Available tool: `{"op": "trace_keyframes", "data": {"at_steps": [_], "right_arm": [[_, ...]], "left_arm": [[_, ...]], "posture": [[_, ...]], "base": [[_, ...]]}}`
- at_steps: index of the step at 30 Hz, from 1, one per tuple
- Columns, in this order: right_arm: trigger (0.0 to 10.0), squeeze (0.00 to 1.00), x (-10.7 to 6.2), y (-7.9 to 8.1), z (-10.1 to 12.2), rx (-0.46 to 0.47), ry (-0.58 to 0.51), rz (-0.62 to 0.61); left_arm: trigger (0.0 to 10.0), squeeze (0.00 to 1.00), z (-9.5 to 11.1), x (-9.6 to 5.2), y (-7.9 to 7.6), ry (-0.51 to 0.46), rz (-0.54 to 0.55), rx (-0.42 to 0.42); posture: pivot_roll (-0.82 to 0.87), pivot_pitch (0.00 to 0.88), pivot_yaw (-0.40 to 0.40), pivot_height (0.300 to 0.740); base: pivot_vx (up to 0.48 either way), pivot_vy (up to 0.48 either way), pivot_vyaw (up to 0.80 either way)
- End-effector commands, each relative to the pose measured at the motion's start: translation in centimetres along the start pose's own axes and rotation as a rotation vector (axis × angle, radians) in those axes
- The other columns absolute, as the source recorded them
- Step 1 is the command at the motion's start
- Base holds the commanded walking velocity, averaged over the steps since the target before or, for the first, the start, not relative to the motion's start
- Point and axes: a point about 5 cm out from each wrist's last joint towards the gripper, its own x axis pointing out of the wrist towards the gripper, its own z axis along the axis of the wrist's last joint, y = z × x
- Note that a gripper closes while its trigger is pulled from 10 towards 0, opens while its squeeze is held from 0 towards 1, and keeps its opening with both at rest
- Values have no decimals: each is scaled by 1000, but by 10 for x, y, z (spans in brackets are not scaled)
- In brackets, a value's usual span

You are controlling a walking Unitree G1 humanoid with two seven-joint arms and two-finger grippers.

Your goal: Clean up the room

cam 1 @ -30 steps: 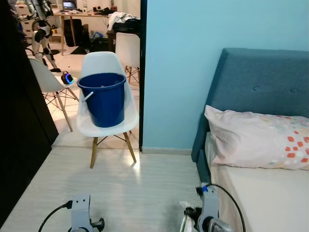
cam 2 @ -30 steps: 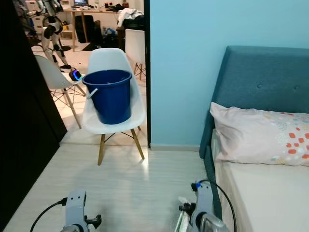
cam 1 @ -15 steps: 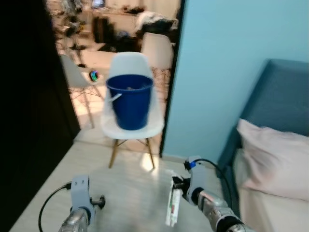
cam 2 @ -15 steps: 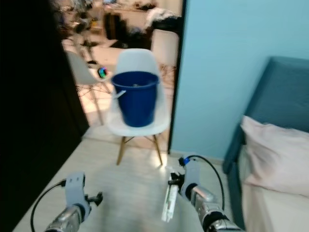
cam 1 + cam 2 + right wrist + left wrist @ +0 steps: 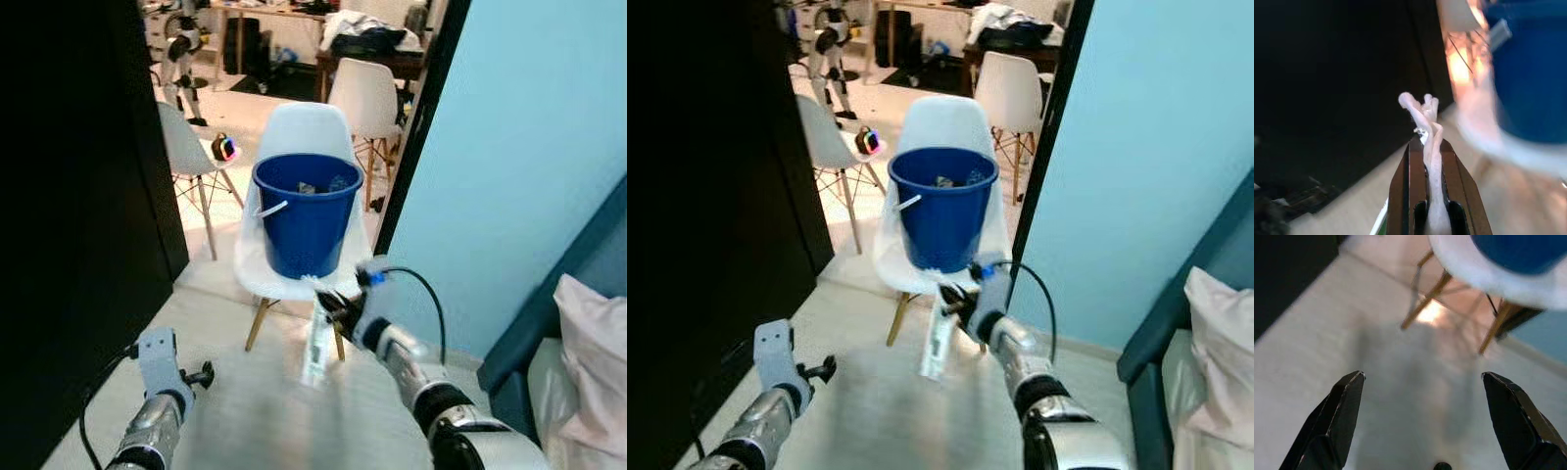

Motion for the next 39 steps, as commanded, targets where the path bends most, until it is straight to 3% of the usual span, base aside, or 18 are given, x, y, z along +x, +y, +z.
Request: {"op": "trace_keyframes", "data": {"at_steps": [1,2,5,9,16,34,39], "right_arm": [[10000,0,5,2,15,17,-60,44],[10000,0,14,8,35,8,-116,94],[10000,0,17,10,45,15,-149,114],[10000,0,24,14,77,-6,-258,122],[10000,0,25,12,82,-66,-243,86],[10000,0,25,8,101,-102,-274,15],[10000,0,25,2,94,-149,-202,-82]], "left_arm": [[10000,0,-4,-1,-1,9,-3,-2],[10000,0,-3,-1,-2,1,-3,-14],[10000,0,-3,-1,-3,0,-4,-17],[10000,0,-5,-1,-6,5,-19,-16],[10000,0,-8,-1,-10,7,-31,-16],[10000,0,-7,0,-15,8,-49,-19],[10000,0,-6,0,-15,6,-45,-16]], "posture": [[-22,0,-50,708],[-26,0,-57,708],[-26,0,-57,708],[-28,0,-56,708],[-28,0,-58,708],[-37,0,-48,708],[-36,0,-42,708]], "base": [[398,0,0],[394,0,0],[396,0,0],[404,0,0],[405,0,0],[409,0,0],[412,0,-585]]}}
